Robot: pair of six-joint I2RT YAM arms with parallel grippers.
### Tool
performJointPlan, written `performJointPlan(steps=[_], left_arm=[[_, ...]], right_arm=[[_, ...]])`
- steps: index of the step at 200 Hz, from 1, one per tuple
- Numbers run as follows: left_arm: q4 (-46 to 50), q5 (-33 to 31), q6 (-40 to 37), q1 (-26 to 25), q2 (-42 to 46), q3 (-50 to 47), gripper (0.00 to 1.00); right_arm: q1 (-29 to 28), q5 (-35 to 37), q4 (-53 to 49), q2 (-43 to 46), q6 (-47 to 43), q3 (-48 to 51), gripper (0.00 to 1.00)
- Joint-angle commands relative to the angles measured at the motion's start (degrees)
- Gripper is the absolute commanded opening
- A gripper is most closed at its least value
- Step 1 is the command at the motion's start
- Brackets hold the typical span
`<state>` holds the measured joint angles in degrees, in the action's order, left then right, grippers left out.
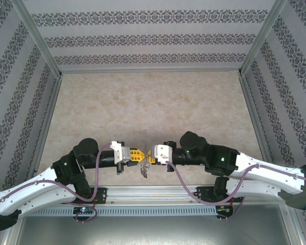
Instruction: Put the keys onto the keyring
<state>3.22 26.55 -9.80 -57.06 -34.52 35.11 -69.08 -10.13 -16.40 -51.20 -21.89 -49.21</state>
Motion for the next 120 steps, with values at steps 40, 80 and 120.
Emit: performJointPlan(steps=[40,80,120], left_arm=[[4.19,-0.63,-2.35,-0.86,-3.32,3.99,0.0],[13.07,-0.64,-4.92,-0.86,-6.15,8.14,0.18],[19.32,-0.95,-7.66,-0.86,-9.15,11.64,0.03]], right_arm=[[1.02,-1.11,2.06,1.29,-0.08,0.34,0.0],[1.23,-1.73,-0.49,-0.03,-0.28,-1.15,0.0],[1.29,-2.32,-3.7,-2.4,0.03,-3.5,0.0]])
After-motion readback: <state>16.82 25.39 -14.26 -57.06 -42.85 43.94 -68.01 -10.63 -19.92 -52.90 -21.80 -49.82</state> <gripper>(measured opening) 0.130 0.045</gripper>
